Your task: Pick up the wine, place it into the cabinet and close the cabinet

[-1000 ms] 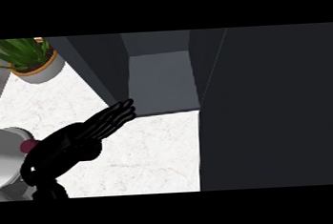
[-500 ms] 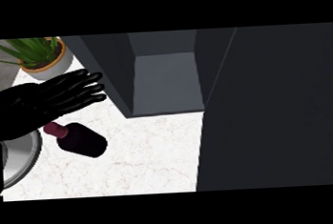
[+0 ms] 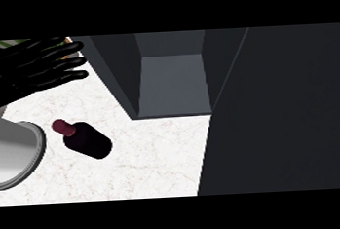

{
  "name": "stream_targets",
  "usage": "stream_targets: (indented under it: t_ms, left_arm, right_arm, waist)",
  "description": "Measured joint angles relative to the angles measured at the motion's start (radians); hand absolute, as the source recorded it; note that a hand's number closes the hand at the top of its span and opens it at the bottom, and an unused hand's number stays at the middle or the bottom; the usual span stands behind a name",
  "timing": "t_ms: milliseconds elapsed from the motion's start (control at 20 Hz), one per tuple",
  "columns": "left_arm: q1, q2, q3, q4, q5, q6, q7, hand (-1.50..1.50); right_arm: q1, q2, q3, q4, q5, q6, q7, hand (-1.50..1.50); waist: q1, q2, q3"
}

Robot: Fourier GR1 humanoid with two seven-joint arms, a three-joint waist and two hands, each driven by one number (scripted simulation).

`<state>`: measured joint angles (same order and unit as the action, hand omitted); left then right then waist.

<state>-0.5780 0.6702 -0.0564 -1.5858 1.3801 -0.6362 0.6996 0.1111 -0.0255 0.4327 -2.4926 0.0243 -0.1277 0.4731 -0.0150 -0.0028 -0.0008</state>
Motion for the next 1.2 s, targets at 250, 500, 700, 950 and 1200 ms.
stream_targets:
  t_ms: [250,500,700,950,1200]
  left_arm:
    - [0.016,-0.014,0.002,-0.007,-0.027,-0.008,0.018,-1.5]
    - [0.005,-0.032,0.006,0.029,-0.066,-0.019,0.027,-1.5]
    - [-0.002,-0.066,0.006,0.062,-0.12,-0.036,0.016,-1.5]
    - [0.0,-0.117,0.002,0.116,-0.205,-0.073,-0.01,-1.5]
    - [0.036,-0.154,0.01,0.17,-0.284,-0.142,-0.05,-1.5]
  right_arm:
    - [-0.009,-0.008,0.065,-0.004,0.021,-0.056,0.026,-1.5]
    - [-0.052,-0.031,0.084,-0.007,0.035,-0.096,0.072,-1.5]
    - [-0.088,-0.044,0.089,-0.008,0.044,-0.129,0.097,-1.5]
    - [-0.143,-0.059,0.091,-0.006,0.055,-0.168,0.128,-1.5]
    - [-0.144,-0.09,0.12,-0.009,0.066,-0.198,0.14,-1.5]
  waist:
    - [0.002,-0.002,0.0]
    - [-0.002,-0.001,-0.001]
    - [-0.004,-0.001,-0.001]
    - [-0.006,0.0,-0.001]
    - [-0.007,-0.001,-0.001]
